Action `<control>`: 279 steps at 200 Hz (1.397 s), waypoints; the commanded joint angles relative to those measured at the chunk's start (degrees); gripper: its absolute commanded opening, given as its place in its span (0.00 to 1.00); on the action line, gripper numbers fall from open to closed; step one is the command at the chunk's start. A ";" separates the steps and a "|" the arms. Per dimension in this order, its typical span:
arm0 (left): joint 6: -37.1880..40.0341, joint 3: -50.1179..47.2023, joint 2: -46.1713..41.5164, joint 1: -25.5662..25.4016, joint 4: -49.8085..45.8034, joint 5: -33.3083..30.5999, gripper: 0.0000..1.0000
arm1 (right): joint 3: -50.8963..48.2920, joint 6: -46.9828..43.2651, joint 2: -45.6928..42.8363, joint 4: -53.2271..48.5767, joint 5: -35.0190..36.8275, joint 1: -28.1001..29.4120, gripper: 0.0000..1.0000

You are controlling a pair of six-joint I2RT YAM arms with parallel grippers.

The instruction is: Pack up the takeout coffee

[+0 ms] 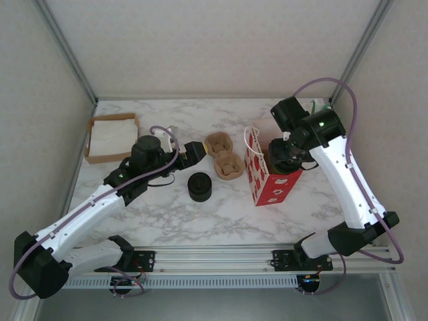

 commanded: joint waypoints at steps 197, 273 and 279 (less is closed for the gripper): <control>4.41 10.41 6.41 -9.44 3.61 -2.35 0.99 | -8.50 -5.41 -0.70 3.02 -5.61 -4.76 0.71; 4.96 10.59 5.41 -9.45 3.84 -2.79 0.99 | -8.20 -5.67 -0.07 3.03 -5.30 -5.22 0.70; 4.96 10.59 5.35 -9.51 3.92 -2.69 1.00 | -8.17 -5.66 -0.01 3.04 -5.30 -5.25 0.70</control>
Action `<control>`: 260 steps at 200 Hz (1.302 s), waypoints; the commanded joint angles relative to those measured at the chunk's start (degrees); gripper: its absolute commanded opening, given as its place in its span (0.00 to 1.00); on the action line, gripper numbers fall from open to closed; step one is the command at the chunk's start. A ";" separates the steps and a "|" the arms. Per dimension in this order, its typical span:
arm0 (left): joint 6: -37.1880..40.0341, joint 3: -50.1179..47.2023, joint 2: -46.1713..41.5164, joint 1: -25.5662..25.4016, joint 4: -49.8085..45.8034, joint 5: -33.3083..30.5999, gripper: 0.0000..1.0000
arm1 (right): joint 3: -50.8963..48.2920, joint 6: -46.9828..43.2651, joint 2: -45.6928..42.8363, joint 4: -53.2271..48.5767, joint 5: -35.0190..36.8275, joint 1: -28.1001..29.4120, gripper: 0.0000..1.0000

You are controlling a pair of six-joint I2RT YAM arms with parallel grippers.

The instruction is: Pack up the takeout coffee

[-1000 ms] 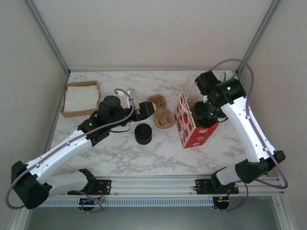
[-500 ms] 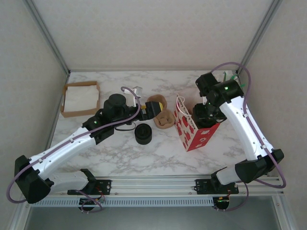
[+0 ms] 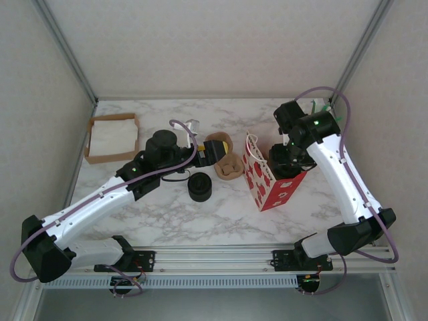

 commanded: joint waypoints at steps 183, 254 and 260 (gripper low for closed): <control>0.41 1.86 -1.15 -4.12 3.42 0.19 0.92 | 0.72 -0.85 1.28 -1.27 0.86 -0.75 0.70; 0.23 2.21 0.05 -6.64 4.98 -0.17 0.91 | 1.01 -0.95 2.48 -1.98 1.03 -0.80 0.70; 0.31 2.29 0.08 -6.74 5.07 -0.13 0.91 | 0.99 -1.02 2.56 -2.09 0.89 -0.78 0.70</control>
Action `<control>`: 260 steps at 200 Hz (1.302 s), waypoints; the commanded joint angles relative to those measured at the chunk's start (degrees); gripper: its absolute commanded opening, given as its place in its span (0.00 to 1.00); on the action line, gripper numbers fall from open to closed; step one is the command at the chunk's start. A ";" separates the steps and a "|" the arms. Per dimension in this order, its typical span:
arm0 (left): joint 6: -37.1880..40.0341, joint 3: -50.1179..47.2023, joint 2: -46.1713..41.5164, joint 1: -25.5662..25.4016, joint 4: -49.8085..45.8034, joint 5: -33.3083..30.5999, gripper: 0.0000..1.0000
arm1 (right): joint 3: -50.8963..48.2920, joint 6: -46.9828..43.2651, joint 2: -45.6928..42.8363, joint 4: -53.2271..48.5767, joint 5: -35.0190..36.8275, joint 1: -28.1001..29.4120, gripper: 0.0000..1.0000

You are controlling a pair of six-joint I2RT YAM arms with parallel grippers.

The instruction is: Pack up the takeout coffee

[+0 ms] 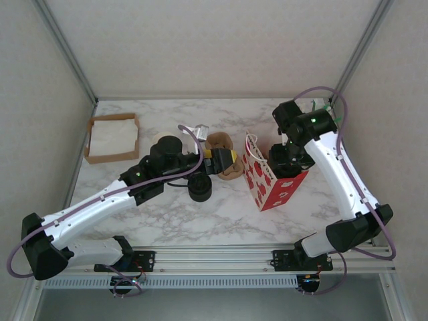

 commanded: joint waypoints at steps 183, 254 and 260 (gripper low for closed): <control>0.48 3.29 2.72 -0.95 1.80 -3.03 0.91 | -7.03 -0.78 0.22 5.33 -3.19 -0.70 0.70; 0.41 4.68 3.58 -0.94 1.15 -3.59 0.91 | -8.77 -1.50 -0.01 7.07 -4.31 -1.47 0.70; 0.36 4.70 3.59 -0.95 1.07 -3.55 0.91 | -8.78 -1.49 0.14 7.16 -4.39 -1.50 0.70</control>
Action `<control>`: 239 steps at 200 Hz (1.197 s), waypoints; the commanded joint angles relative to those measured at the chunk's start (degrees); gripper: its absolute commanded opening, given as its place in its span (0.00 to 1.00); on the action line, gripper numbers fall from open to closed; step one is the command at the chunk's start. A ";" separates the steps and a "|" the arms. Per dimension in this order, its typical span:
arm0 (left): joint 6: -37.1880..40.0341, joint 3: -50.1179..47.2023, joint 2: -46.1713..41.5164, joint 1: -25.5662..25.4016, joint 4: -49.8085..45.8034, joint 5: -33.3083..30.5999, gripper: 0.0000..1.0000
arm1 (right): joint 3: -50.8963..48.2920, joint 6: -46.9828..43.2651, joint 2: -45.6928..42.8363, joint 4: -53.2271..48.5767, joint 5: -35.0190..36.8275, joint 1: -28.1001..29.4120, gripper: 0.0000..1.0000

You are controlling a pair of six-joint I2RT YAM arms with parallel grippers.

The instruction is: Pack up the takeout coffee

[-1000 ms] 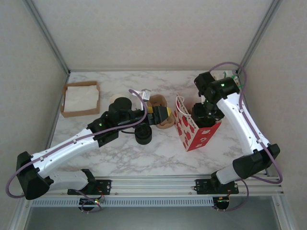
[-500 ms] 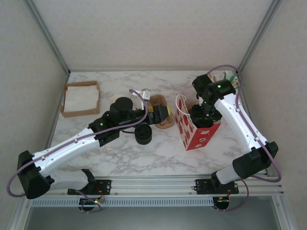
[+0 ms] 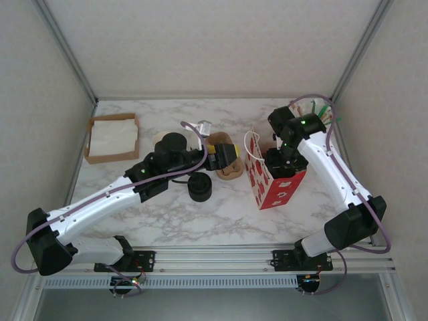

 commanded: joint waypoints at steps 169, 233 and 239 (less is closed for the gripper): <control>0.71 1.75 0.82 -0.60 0.08 -0.57 0.91 | -0.44 -1.33 -0.26 0.81 -1.05 -0.68 0.70; 0.52 1.13 0.52 -0.60 0.59 -0.57 0.91 | -0.78 -1.40 -0.19 1.09 -1.20 -0.68 0.69; 0.51 1.13 0.56 -0.60 0.66 -0.57 0.91 | -0.88 -1.35 -0.19 1.22 -1.32 -0.67 0.69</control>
